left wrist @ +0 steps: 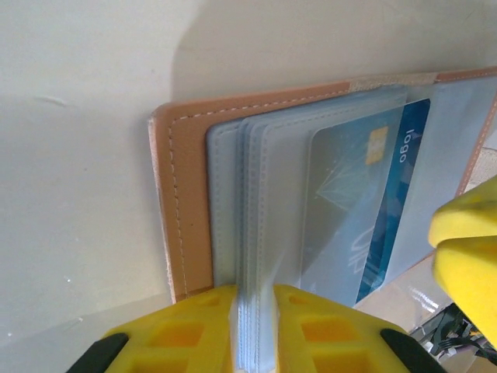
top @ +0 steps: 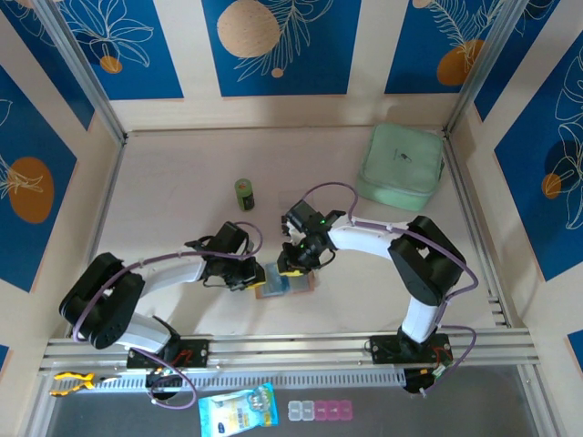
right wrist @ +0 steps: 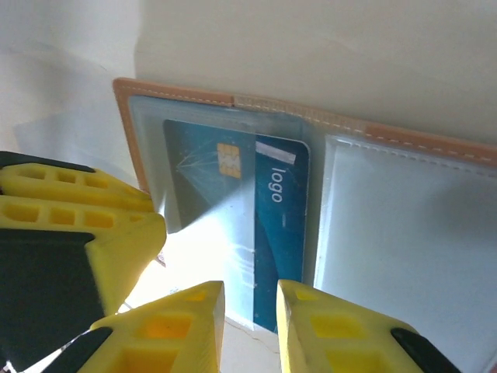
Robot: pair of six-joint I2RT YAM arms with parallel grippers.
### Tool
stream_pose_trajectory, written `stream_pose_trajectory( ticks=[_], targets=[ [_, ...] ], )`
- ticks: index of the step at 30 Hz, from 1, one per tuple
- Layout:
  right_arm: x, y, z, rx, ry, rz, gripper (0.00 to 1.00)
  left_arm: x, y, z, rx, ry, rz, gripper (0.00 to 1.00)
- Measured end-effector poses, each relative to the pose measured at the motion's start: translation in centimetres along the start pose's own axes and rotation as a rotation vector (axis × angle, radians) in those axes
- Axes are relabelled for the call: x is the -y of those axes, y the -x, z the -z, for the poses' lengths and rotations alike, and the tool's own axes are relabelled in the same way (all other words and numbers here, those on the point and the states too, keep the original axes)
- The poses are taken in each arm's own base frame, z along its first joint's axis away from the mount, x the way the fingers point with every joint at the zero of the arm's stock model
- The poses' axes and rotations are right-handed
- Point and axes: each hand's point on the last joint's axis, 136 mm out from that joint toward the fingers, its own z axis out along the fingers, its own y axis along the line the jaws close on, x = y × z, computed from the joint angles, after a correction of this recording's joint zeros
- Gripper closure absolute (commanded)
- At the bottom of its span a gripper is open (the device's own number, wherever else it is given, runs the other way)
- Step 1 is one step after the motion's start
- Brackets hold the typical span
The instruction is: Take the credit cards out of the card holder
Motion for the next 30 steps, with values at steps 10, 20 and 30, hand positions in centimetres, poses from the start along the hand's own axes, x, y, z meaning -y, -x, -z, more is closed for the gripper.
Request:
stream_pose_trajectory(
  ticks=[10,20,30],
  targets=[
    [-0.4,0.3,0.4,0.016,0.015,0.008,0.74,1.9,0.8,1.2,0.019,-0.024,-0.023,0.93],
    [-0.5,0.9,0.5,0.034,0.039,0.007,0.74,1.8,1.1,0.4,0.004,-0.014,-0.018,1.00],
    [-0.8,0.9,0.4,0.025,0.072,0.006,0.74,1.1,1.0,-0.3,-0.012,0.012,-0.018,1.00]
  ],
)
